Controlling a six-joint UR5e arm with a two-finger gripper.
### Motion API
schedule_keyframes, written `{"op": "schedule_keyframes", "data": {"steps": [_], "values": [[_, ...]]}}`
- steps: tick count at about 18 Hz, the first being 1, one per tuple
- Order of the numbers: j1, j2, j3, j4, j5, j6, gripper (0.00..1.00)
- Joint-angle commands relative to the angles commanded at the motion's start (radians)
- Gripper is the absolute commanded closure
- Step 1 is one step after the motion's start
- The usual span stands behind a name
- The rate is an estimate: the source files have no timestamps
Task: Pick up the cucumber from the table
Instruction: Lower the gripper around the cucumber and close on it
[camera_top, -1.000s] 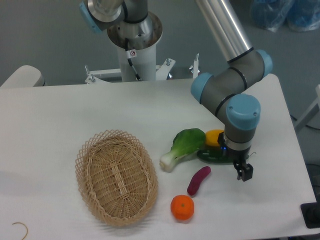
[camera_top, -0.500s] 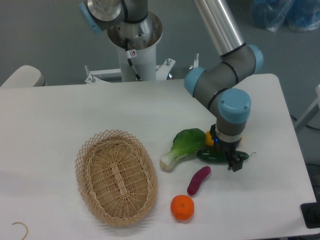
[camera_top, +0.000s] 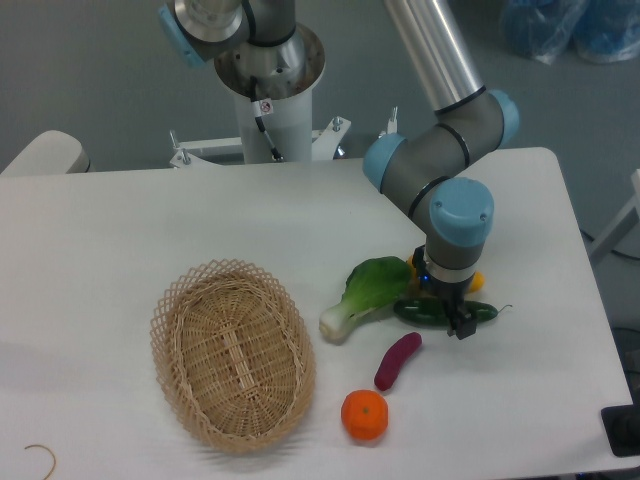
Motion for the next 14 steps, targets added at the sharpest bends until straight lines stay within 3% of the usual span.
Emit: {"op": "schedule_keyframes", "data": {"steps": [14], "values": [[-0.002, -0.003, -0.015, -0.002, 0.005, -0.023, 0.0]]}}
